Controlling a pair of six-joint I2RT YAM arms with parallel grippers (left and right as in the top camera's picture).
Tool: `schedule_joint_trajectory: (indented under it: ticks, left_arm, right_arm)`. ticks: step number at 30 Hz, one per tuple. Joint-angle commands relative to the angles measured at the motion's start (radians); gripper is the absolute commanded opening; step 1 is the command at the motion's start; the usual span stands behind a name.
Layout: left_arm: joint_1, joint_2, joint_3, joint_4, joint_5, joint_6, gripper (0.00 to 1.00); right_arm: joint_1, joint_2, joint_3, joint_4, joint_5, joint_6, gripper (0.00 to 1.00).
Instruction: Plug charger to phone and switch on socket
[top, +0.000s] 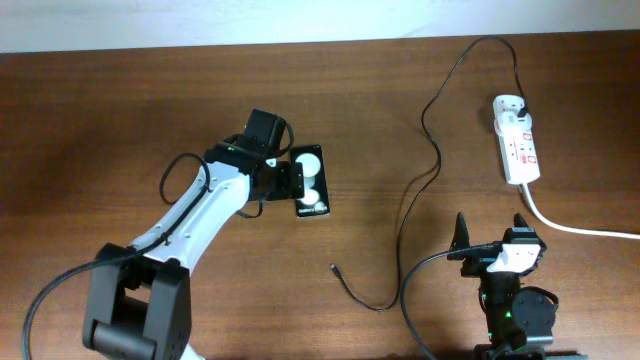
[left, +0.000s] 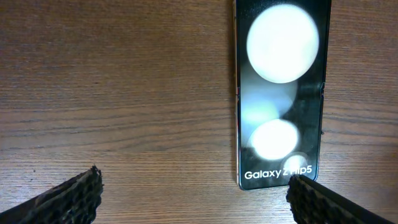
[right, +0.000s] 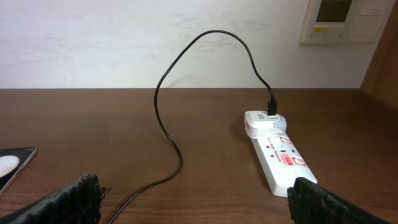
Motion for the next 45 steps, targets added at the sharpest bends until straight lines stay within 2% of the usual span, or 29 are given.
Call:
schedule_joint_trajectory:
  ticks: [1,28,38,45]
  left_arm:
    - [0.002,0.01,0.019,-0.002,-0.003,-0.01,0.99]
    - [0.002,0.01,0.019,0.005,-0.004,-0.018,0.99]
    - [0.002,0.01,0.019,0.111,-0.03,-0.078,0.99]
    - [0.002,0.01,0.066,0.105,-0.031,-0.084,0.99]
  right_arm:
    - [0.009,-0.006,-0.005,-0.008,-0.005,0.003,0.98]
    - [0.009,-0.006,-0.005,-0.008,-0.005,0.003,0.98]
    - [0.009,-0.006,-0.005,-0.008,-0.005,0.004,0.98]
    - [0.009,-0.006,-0.005,-0.008,-0.005,0.003,0.99]
